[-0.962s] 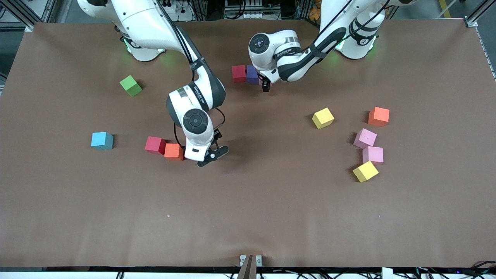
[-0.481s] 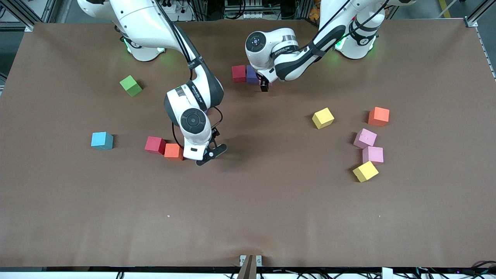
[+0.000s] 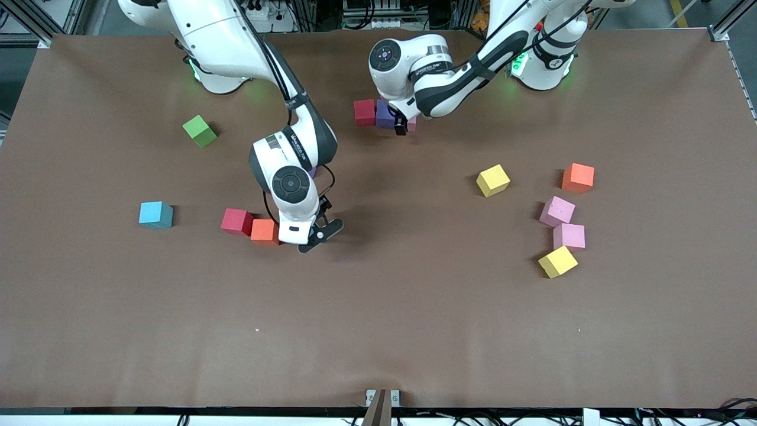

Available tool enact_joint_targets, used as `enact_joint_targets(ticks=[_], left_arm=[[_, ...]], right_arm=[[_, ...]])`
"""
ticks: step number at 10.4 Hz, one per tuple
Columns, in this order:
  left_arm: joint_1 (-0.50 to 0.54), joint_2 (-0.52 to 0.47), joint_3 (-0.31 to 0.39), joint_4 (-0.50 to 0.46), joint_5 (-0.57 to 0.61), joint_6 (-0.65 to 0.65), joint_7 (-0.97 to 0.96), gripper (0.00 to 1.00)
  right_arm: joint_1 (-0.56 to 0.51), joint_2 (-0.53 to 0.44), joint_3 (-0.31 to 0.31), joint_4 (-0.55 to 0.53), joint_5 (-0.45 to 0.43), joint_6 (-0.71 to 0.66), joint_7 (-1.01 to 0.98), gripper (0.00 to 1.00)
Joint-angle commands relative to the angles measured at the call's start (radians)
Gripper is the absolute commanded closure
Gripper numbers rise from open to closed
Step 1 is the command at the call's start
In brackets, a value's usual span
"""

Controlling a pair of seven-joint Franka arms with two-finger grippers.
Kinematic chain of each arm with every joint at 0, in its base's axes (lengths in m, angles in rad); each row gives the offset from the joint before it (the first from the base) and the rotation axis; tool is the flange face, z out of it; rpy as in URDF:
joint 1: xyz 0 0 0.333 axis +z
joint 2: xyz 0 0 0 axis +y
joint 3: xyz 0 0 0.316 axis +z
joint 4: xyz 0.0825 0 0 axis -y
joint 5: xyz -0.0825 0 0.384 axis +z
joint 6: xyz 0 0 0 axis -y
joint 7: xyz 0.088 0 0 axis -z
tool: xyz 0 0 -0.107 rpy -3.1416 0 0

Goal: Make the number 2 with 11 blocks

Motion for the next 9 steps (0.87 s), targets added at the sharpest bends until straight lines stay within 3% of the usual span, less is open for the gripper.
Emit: enact_joint_targets(ticks=[1, 4, 5, 9], left_arm=[[0.107, -0.018, -0.109, -0.007, 0.021, -0.059, -0.205, 0.00], [0.230, -0.020, -0.157, -0.008, 0.022, -0.120, 0.041, 0.00], [0.274, -0.024, -0.157, -0.008, 0.032, -0.120, 0.126, 0.00], [0.475, -0.024, -0.151, -0.002, 0.067, -0.122, 0.587, 0.00]], right_arm=[[-0.013, -0.028, 0.005, -0.024, 0.000, 0.009, -0.025, 0.00], [-0.024, -0.021, 0.006, -0.027, 0.001, 0.026, -0.025, 0.01], [-0.024, -0.021, 0.006, -0.026, 0.003, 0.026, -0.025, 0.07], [-0.025, -0.004, 0.006, -0.027, 0.006, 0.049, -0.024, 0.19]])
